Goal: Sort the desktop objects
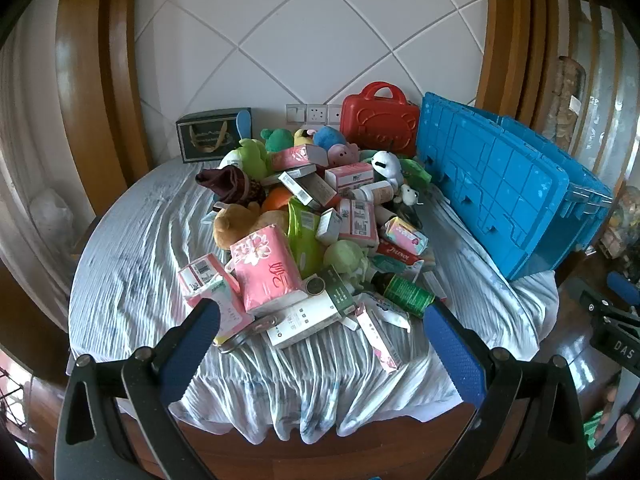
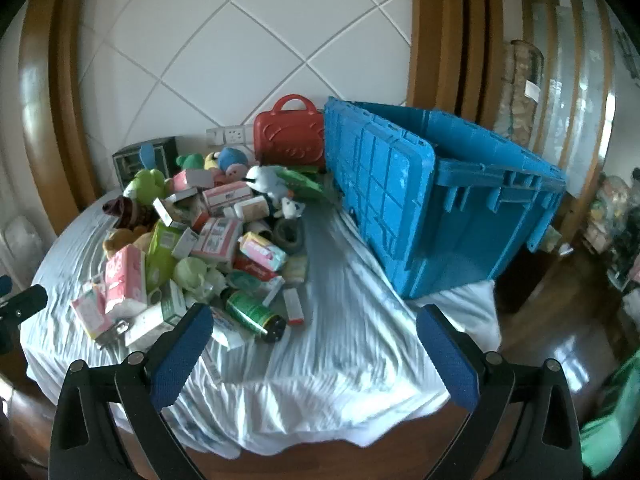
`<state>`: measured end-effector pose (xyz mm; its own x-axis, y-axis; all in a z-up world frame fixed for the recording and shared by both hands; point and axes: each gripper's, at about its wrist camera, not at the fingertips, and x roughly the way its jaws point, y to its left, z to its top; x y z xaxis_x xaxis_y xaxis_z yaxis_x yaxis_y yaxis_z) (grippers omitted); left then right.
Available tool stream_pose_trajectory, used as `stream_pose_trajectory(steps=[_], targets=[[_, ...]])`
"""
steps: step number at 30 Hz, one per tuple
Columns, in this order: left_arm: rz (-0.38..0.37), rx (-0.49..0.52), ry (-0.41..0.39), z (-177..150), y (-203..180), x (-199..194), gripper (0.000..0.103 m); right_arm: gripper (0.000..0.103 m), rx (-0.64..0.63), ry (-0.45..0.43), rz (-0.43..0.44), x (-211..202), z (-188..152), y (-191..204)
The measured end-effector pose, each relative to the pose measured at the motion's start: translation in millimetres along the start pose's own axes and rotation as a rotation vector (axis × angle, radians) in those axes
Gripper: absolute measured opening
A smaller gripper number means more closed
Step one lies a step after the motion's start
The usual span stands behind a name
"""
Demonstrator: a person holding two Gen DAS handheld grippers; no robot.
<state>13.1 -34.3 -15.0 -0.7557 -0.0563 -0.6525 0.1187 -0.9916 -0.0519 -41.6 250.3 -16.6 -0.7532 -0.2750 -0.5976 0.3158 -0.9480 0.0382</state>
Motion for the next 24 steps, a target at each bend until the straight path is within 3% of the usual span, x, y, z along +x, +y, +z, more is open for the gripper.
stream_pose_trajectory(steps=[8,14,18,24], targets=[[0.001,0.005,0.01,-9,16,8,0.103,0.103,-0.002,0.021,-0.006,0,-8,10],[-0.047,-0.008,0.092,-30,22,49,0.103,0.103,-0.015,0.107,-0.011,36,-24,18],[-0.011,-0.02,0.19,-50,6,92,0.102,0.103,-0.057,0.193,0.06,73,-41,15],[0.029,-0.104,0.305,-75,-34,160,0.084,0.103,-0.155,0.28,0.23,138,-48,2]])
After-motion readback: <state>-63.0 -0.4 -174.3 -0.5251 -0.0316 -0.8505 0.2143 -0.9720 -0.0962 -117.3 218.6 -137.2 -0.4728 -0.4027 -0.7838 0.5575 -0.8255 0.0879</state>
